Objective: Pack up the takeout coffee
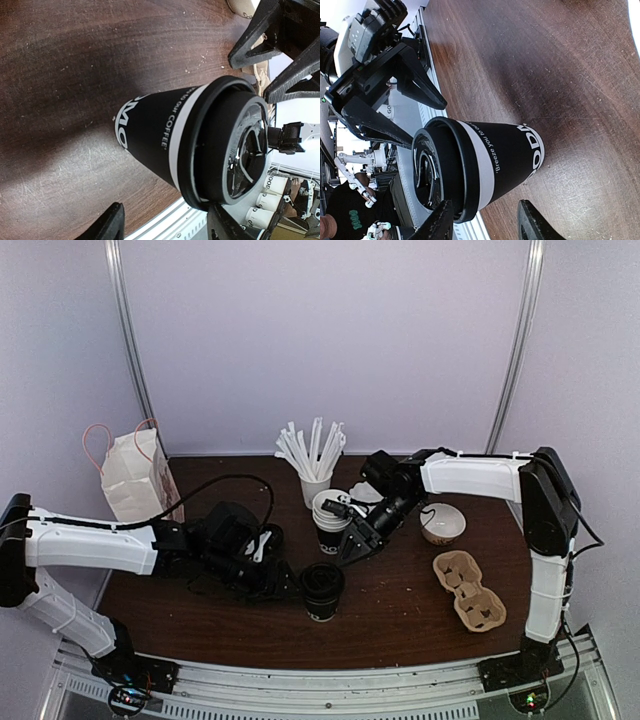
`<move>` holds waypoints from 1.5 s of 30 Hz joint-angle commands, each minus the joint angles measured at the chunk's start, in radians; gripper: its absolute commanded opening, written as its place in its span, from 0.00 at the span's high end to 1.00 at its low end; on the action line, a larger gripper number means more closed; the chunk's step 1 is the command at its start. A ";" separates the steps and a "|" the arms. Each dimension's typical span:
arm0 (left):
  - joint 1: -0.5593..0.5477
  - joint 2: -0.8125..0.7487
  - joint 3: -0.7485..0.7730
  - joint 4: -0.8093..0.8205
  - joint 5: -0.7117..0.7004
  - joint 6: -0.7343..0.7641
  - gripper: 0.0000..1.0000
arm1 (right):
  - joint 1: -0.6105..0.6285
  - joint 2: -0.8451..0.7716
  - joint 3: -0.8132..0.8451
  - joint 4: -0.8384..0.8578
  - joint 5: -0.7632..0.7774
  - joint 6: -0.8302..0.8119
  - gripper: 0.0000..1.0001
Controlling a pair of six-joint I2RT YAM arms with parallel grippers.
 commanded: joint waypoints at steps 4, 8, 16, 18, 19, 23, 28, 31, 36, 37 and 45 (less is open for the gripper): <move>-0.004 0.006 -0.021 0.012 -0.011 0.002 0.41 | 0.006 -0.010 0.004 0.013 -0.009 -0.003 0.53; -0.004 0.025 -0.020 0.012 -0.011 0.009 0.41 | 0.017 0.007 -0.005 0.013 0.012 0.004 0.53; -0.004 0.047 -0.020 -0.029 -0.026 0.020 0.42 | 0.049 0.039 -0.016 0.005 0.049 0.003 0.54; -0.003 0.047 -0.020 -0.066 -0.048 0.028 0.42 | 0.051 0.045 -0.021 0.001 0.086 0.004 0.54; -0.003 0.050 -0.013 -0.096 -0.064 0.040 0.43 | 0.051 0.048 -0.026 -0.002 0.112 0.007 0.55; 0.004 0.080 -0.009 -0.178 -0.103 0.077 0.44 | 0.050 0.069 -0.040 0.002 0.212 0.030 0.56; 0.021 0.111 -0.032 -0.192 -0.136 0.085 0.47 | 0.051 0.128 -0.012 -0.027 0.300 0.052 0.57; 0.029 0.136 -0.030 -0.237 -0.173 0.109 0.48 | 0.051 0.170 0.000 -0.051 0.347 0.059 0.58; 0.033 0.132 -0.027 -0.248 -0.181 0.126 0.49 | 0.056 0.184 0.014 -0.072 0.365 0.054 0.58; 0.033 0.129 -0.019 -0.253 -0.187 0.135 0.49 | 0.055 0.177 0.019 -0.072 0.349 0.048 0.58; -0.006 0.055 0.111 -0.184 -0.173 0.355 0.45 | 0.057 0.033 0.041 -0.078 0.191 -0.021 0.53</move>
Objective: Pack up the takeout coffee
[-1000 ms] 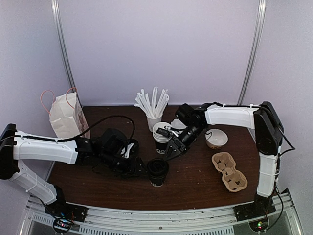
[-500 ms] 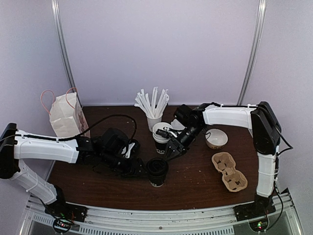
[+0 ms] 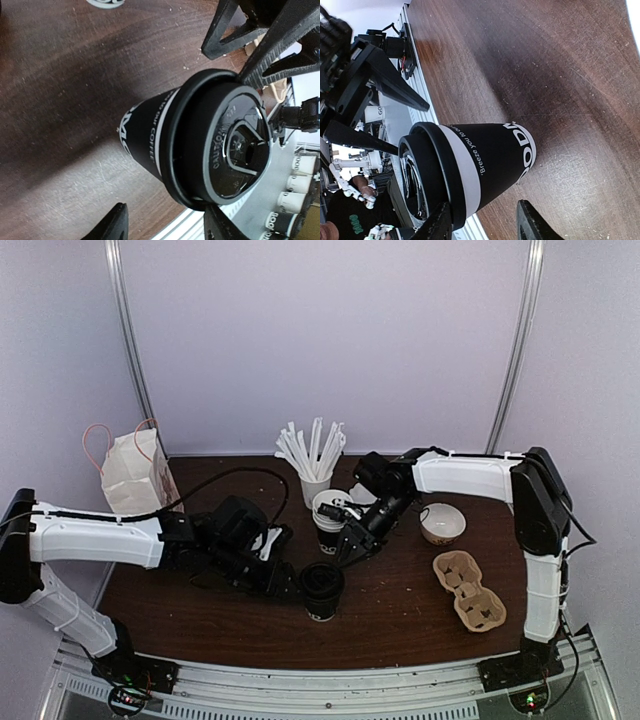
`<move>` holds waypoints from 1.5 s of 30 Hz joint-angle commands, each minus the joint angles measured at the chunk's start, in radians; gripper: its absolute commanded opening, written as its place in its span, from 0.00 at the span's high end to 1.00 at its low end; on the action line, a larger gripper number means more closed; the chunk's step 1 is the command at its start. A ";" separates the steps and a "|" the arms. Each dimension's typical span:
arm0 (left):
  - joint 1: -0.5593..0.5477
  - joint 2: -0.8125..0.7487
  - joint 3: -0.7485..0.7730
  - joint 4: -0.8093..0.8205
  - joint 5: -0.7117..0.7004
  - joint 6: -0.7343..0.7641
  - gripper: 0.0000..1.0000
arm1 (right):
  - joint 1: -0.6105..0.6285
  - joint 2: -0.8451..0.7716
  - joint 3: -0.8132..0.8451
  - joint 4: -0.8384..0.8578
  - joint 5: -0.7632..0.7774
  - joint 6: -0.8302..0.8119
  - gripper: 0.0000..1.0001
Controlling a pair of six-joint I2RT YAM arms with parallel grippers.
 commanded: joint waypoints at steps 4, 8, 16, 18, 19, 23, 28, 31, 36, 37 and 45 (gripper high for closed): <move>-0.033 -0.039 0.094 -0.065 -0.153 0.238 0.40 | 0.028 -0.105 -0.020 -0.012 0.090 -0.064 0.47; -0.034 -0.107 0.074 0.003 -0.173 0.278 0.36 | 0.016 -0.143 -0.006 -0.026 0.102 -0.079 0.42; -0.033 -0.136 0.075 0.007 -0.153 0.294 0.30 | 0.003 -0.190 -0.024 -0.044 0.099 -0.154 0.42; -0.036 -0.127 0.077 0.002 -0.145 0.312 0.29 | 0.003 -0.213 -0.035 -0.055 0.103 -0.211 0.42; -0.037 -0.120 0.084 -0.003 -0.141 0.327 0.28 | 0.002 -0.227 -0.042 -0.062 0.104 -0.240 0.42; -0.050 -0.093 0.137 -0.020 -0.128 0.465 0.26 | 0.003 -0.301 -0.076 -0.079 0.137 -0.320 0.42; -0.059 -0.057 0.200 -0.115 -0.141 0.703 0.26 | 0.003 -0.408 -0.136 -0.098 0.162 -0.403 0.41; -0.068 -0.028 0.220 -0.153 -0.140 0.827 0.25 | 0.003 -0.458 -0.176 -0.100 0.216 -0.436 0.40; -0.091 0.034 0.311 -0.231 -0.127 1.010 0.23 | 0.002 -0.506 -0.238 -0.071 0.249 -0.448 0.38; -0.094 0.046 0.328 -0.245 -0.133 1.035 0.23 | 0.002 -0.510 -0.244 -0.068 0.245 -0.448 0.38; -0.036 0.114 0.410 -0.245 -0.136 1.044 0.22 | 0.080 -0.565 -0.281 -0.066 0.301 -0.546 0.46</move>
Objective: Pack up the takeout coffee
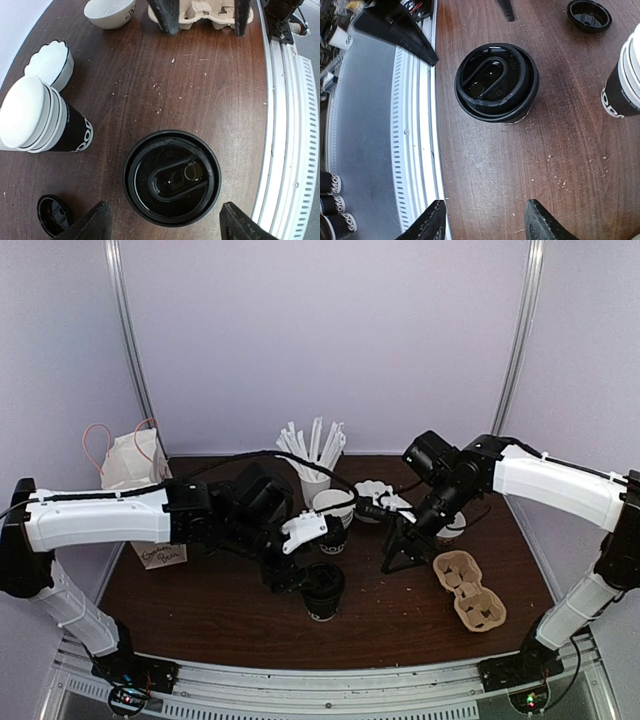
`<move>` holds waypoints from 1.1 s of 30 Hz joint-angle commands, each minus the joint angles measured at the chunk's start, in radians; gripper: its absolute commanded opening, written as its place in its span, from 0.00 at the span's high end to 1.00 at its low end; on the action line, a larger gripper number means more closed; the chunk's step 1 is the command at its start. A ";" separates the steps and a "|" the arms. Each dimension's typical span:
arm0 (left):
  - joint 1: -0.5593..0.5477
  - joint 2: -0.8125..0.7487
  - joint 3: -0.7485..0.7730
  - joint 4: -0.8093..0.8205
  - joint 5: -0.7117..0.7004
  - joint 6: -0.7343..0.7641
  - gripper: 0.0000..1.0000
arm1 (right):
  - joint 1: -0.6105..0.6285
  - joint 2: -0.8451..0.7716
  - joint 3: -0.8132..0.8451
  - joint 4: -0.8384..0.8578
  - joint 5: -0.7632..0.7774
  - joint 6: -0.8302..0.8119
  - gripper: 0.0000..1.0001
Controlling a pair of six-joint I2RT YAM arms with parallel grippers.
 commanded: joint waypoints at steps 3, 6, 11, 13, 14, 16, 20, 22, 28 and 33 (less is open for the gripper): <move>0.157 0.080 0.159 -0.044 0.181 -0.098 0.26 | 0.166 -0.089 -0.040 0.043 0.229 -0.107 0.51; 0.246 0.122 0.178 0.012 0.321 -0.246 0.34 | 0.261 -0.070 -0.039 0.062 0.350 -0.135 0.57; 0.310 0.207 0.201 0.000 0.410 -0.404 0.44 | 0.439 -0.024 -0.028 0.088 0.519 -0.185 0.59; 0.322 0.225 0.184 0.003 0.439 -0.457 0.46 | 0.477 0.001 -0.010 0.096 0.547 -0.185 0.60; 0.325 0.231 0.173 0.011 0.452 -0.487 0.47 | 0.487 0.016 0.000 0.099 0.557 -0.181 0.59; 0.333 0.233 0.143 0.046 0.475 -0.532 0.48 | 0.500 0.042 0.016 0.116 0.579 -0.178 0.55; 0.337 0.239 0.094 0.104 0.519 -0.595 0.51 | 0.511 0.095 0.056 0.125 0.590 -0.181 0.54; 0.337 0.244 0.082 0.113 0.534 -0.600 0.52 | 0.517 0.124 0.075 0.130 0.595 -0.179 0.54; 0.337 0.255 0.052 0.118 0.528 -0.599 0.53 | 0.524 0.180 0.125 0.130 0.616 -0.169 0.54; 0.338 0.271 0.053 0.123 0.532 -0.602 0.53 | 0.524 0.196 0.131 0.135 0.625 -0.162 0.53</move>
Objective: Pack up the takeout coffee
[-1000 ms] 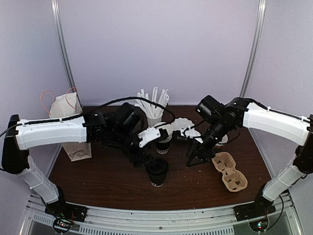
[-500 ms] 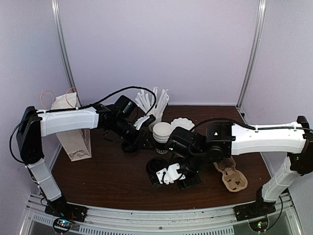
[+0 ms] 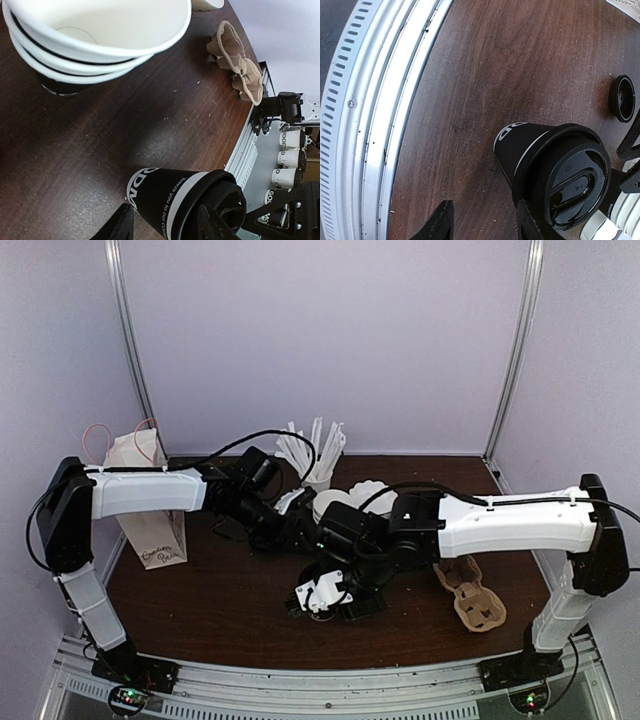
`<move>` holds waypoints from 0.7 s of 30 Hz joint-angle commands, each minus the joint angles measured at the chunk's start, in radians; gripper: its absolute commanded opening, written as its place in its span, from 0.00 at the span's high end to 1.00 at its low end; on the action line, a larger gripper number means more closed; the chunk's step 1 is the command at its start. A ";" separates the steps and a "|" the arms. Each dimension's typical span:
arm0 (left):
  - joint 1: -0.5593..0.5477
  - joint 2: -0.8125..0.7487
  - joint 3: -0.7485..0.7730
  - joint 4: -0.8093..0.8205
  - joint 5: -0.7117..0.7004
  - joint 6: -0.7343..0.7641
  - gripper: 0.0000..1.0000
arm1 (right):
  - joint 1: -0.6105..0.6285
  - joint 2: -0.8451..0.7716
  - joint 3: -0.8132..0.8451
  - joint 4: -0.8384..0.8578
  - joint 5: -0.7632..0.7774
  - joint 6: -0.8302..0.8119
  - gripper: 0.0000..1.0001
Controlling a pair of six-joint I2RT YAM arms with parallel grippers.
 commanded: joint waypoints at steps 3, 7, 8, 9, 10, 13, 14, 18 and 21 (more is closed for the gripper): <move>0.008 0.031 -0.009 0.047 0.025 -0.015 0.54 | 0.007 0.017 0.022 0.014 0.040 0.013 0.53; 0.008 0.040 -0.010 0.040 0.026 -0.014 0.55 | 0.006 0.019 0.021 0.016 0.040 0.016 0.53; 0.009 0.043 -0.010 0.039 0.025 -0.014 0.55 | 0.006 0.020 0.021 0.017 0.039 0.016 0.53; 0.010 0.046 -0.008 0.037 0.026 -0.013 0.55 | 0.005 0.020 0.021 0.019 0.039 0.016 0.53; 0.010 0.048 -0.008 0.036 0.028 -0.011 0.56 | 0.006 0.021 0.021 0.018 0.039 0.016 0.53; 0.010 0.054 -0.006 0.034 0.029 -0.010 0.56 | 0.006 0.023 0.017 0.033 0.040 0.017 0.52; 0.010 0.054 -0.006 0.032 0.029 -0.008 0.56 | 0.006 0.024 0.014 0.040 0.040 0.018 0.51; 0.010 0.060 -0.007 0.017 0.018 0.001 0.56 | 0.006 0.042 0.022 0.039 0.050 0.021 0.51; 0.010 0.067 -0.014 0.009 0.015 0.005 0.57 | 0.007 0.050 0.013 0.048 0.055 0.016 0.52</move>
